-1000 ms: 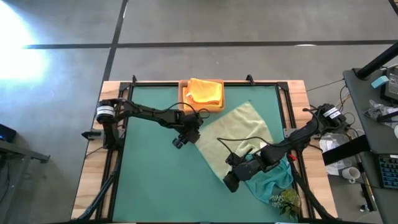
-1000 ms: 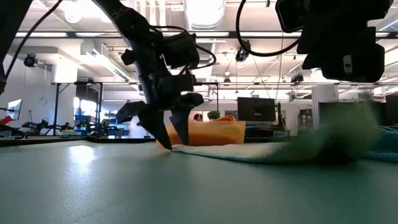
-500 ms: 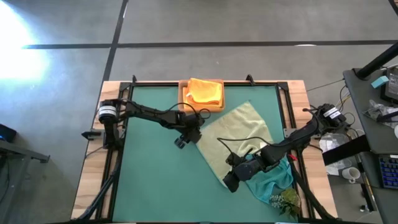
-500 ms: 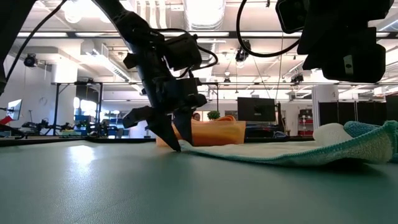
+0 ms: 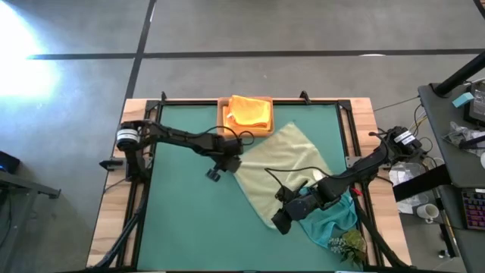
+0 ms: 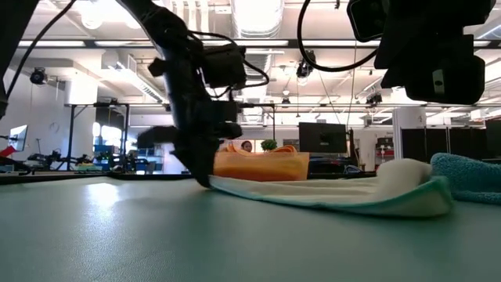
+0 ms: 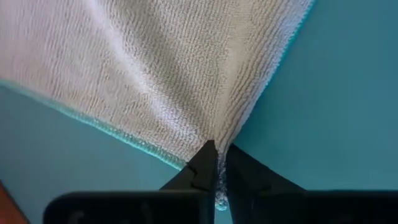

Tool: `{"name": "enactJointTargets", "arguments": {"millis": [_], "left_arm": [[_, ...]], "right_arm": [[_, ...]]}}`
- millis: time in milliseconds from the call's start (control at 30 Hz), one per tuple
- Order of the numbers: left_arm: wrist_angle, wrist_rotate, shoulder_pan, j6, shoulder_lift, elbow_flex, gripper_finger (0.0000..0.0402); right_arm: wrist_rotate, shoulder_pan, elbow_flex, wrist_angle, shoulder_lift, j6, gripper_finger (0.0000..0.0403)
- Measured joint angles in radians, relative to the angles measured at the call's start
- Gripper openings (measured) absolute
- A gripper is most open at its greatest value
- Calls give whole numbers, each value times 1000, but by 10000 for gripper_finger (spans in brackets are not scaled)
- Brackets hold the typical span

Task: Fold microfiber towels
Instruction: Fold the gray towel

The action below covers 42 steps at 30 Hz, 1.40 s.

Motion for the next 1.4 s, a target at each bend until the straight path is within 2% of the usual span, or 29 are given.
{"name": "enactJointTargets", "arguments": {"millis": [267, 533, 767, 933, 1033, 1167, 1400], "left_arm": [[-270, 10, -41, -163, -87, -8, 2], [-421, 32, -83, -376, -124, -7, 2], [-442, 72, -122, -502, -124, -7, 2], [-442, 106, -143, -585, -124, -6, 2], [-442, 122, -154, -588, -124, -4, 2], [-439, 123, -155, -605, -124, 0, 2], [-439, 130, -159, -666, -124, -2, 2]], "right_arm": [[0, 0, -1, -19, 0, -1, 77], [1, 0, -1, -40, 9, -26, 77], [-3, 2, -1, -43, 44, -148, 83], [-8, 3, -1, 9, 69, -249, 116], [-8, 4, 0, 86, 93, -398, 142], [-8, 9, 9, 180, 160, -575, 164], [-8, 26, 84, 197, 294, -683, 165]]}}
